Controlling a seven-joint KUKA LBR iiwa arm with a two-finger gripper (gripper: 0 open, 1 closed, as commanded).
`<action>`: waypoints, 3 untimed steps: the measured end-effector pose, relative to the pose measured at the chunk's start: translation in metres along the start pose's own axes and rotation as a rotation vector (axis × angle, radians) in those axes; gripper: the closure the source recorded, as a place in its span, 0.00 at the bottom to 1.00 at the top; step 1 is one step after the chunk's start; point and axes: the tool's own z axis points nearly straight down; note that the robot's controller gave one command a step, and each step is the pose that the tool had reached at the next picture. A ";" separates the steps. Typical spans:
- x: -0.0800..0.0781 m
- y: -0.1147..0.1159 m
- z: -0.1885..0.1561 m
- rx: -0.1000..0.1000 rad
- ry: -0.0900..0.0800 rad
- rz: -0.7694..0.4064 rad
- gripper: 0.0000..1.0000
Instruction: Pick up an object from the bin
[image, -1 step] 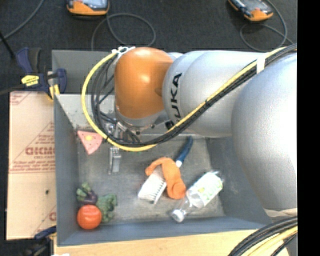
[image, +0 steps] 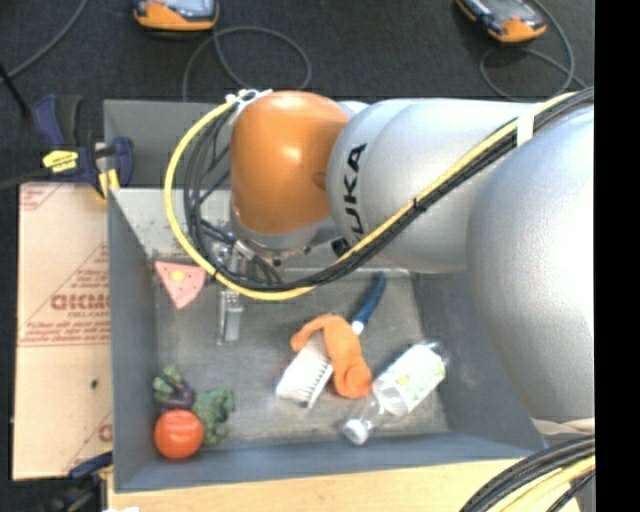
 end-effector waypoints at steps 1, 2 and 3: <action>-0.008 -0.008 0.007 -0.001 -0.003 -0.076 0.00; -0.014 -0.025 0.019 0.003 0.002 -0.175 0.00; -0.005 -0.026 0.013 0.000 0.005 0.004 0.00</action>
Offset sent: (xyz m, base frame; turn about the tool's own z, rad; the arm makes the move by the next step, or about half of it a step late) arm 0.0070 -0.0216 -0.0203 0.0302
